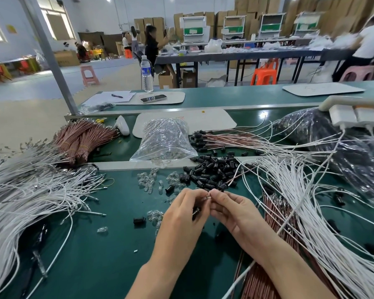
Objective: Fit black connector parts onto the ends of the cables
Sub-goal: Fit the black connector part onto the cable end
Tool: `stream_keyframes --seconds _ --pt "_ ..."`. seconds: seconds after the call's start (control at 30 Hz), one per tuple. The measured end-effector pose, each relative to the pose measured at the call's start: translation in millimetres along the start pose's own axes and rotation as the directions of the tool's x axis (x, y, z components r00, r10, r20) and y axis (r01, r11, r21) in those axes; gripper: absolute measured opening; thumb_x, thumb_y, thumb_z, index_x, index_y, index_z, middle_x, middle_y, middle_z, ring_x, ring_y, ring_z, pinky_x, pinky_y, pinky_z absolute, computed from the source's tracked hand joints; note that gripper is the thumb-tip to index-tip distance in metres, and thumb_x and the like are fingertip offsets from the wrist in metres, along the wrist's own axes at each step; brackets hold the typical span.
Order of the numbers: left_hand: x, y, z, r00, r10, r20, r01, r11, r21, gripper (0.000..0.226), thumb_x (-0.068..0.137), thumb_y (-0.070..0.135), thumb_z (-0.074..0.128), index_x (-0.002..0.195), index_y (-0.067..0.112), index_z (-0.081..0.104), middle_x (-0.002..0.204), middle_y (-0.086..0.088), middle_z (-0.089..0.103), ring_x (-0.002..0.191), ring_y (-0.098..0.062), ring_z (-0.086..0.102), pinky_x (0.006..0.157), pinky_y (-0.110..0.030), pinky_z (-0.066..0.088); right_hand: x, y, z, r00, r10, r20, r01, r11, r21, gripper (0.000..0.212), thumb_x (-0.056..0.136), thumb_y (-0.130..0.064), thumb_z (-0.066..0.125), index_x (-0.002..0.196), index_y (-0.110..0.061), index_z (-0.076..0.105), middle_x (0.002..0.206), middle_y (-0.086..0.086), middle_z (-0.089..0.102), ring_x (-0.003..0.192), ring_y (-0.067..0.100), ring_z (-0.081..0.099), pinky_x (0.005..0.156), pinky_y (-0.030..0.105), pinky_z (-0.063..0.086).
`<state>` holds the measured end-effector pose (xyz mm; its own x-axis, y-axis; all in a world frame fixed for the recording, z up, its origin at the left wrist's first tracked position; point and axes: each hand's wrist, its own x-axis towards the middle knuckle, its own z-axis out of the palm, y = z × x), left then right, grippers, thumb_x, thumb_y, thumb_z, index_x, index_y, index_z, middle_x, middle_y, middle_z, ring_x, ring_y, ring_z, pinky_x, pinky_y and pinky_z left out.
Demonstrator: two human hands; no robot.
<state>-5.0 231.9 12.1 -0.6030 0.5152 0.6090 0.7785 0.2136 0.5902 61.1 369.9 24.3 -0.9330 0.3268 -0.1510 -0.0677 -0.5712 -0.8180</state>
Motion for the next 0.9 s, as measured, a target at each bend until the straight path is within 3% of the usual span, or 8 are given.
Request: stream_keyframes --seconds 0.23,0.43,0.53,0.9 --pt "1.4 1.6 -1.9 1.000 -0.010 -0.010 0.009 0.999 -0.046 0.012 0.099 0.031 0.059 0.110 0.028 0.063 0.100 0.020 0.059 0.091 -0.004 0.063 0.077 -0.016 0.049 -1.3 -0.5 2.4 1.000 0.008 0.013 -0.009 1.000 0.017 0.030 0.068 -0.028 0.084 0.089 -0.007 0.081 0.085 0.012 0.073 0.070 0.013 0.071 0.065 0.020 0.059" --pt "2.3 0.5 -1.4 0.999 -0.035 -0.042 0.033 0.998 -0.048 0.009 0.098 0.030 0.061 0.107 0.029 0.062 0.098 0.020 0.059 0.088 -0.003 0.062 0.077 -0.009 0.044 -2.4 -5.4 2.3 0.997 -0.038 -0.061 0.043 0.996 0.085 0.030 0.087 -0.036 0.068 0.098 -0.011 0.081 0.095 0.016 0.075 0.076 0.018 0.073 0.063 0.023 0.060" --pt "1.7 0.8 -0.1 0.998 -0.044 -0.039 0.042 0.998 -0.043 0.010 0.099 0.035 0.058 0.106 0.030 0.061 0.097 0.021 0.059 0.088 -0.001 0.061 0.077 -0.006 0.042 -1.8 -6.3 -0.3 0.993 -0.055 -0.101 0.065 0.993 0.097 0.027 0.086 -0.030 0.067 0.098 -0.011 0.081 0.089 0.012 0.075 0.073 0.015 0.073 0.061 0.022 0.059" --pt "1.8 0.4 0.9 0.994 -0.084 -0.071 0.075 0.990 -0.117 0.009 0.097 0.038 0.058 0.105 0.043 0.059 0.094 0.020 0.064 0.089 -0.001 0.064 0.077 -0.007 0.045 -2.3 -7.5 -1.9 0.998 -0.058 -0.018 0.059 0.997 0.059 0.029 0.082 -0.028 0.072 0.106 -0.013 0.080 0.090 0.006 0.075 0.072 0.014 0.072 0.065 0.023 0.060"
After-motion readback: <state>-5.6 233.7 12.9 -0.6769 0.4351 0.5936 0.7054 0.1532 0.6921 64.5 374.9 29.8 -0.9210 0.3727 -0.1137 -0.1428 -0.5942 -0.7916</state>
